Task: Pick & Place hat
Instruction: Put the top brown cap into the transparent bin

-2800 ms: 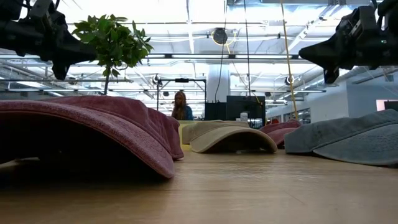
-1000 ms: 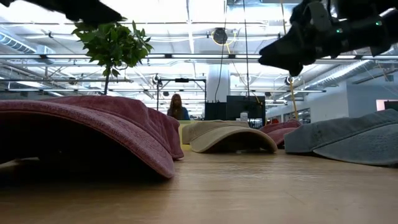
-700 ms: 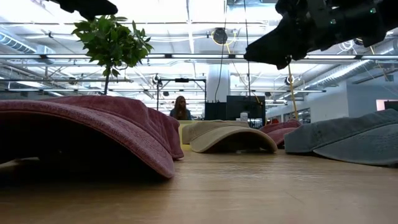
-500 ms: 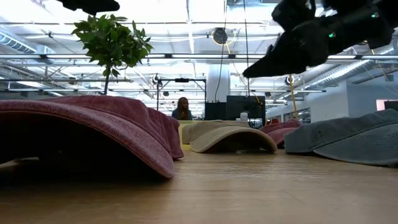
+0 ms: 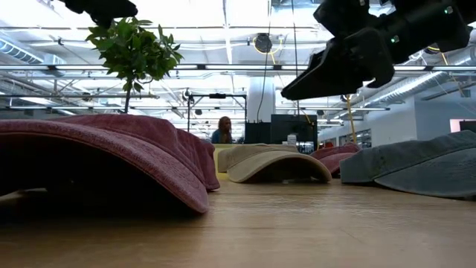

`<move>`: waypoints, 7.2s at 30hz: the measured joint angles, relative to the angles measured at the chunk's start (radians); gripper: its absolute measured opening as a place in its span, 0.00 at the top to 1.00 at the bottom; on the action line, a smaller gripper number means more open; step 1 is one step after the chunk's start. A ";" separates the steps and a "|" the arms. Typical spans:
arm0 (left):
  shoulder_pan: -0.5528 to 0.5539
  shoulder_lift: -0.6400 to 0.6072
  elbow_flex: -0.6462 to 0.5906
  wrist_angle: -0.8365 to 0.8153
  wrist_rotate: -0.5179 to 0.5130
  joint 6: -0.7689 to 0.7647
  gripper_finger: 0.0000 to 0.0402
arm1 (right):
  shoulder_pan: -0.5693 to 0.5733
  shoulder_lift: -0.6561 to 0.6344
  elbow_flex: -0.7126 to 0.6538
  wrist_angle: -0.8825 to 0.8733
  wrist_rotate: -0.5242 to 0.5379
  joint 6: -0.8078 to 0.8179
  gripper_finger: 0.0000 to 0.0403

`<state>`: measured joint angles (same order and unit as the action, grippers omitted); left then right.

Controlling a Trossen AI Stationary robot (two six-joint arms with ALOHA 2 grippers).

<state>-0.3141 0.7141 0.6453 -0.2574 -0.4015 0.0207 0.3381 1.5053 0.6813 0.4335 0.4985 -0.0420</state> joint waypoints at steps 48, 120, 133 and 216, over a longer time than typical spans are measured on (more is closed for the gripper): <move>-0.029 0.051 0.000 -0.018 -0.010 0.000 0.90 | 0.050 0.289 0.161 -0.279 0.289 -0.006 0.45; -0.029 0.051 0.000 -0.031 -0.009 -0.007 0.90 | 0.269 0.057 0.160 0.011 0.843 -0.593 0.97; -0.030 0.051 0.000 -0.031 -0.009 -0.021 0.90 | 0.381 -0.075 0.176 0.215 1.034 -0.807 0.97; -0.030 0.051 -0.001 -0.031 -0.009 -0.024 0.90 | 0.422 -0.923 0.196 -0.896 -0.222 0.733 0.97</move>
<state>-0.3437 0.7654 0.6445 -0.2882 -0.4107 -0.0032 0.7605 0.5824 0.8776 -0.4624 0.2760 0.6910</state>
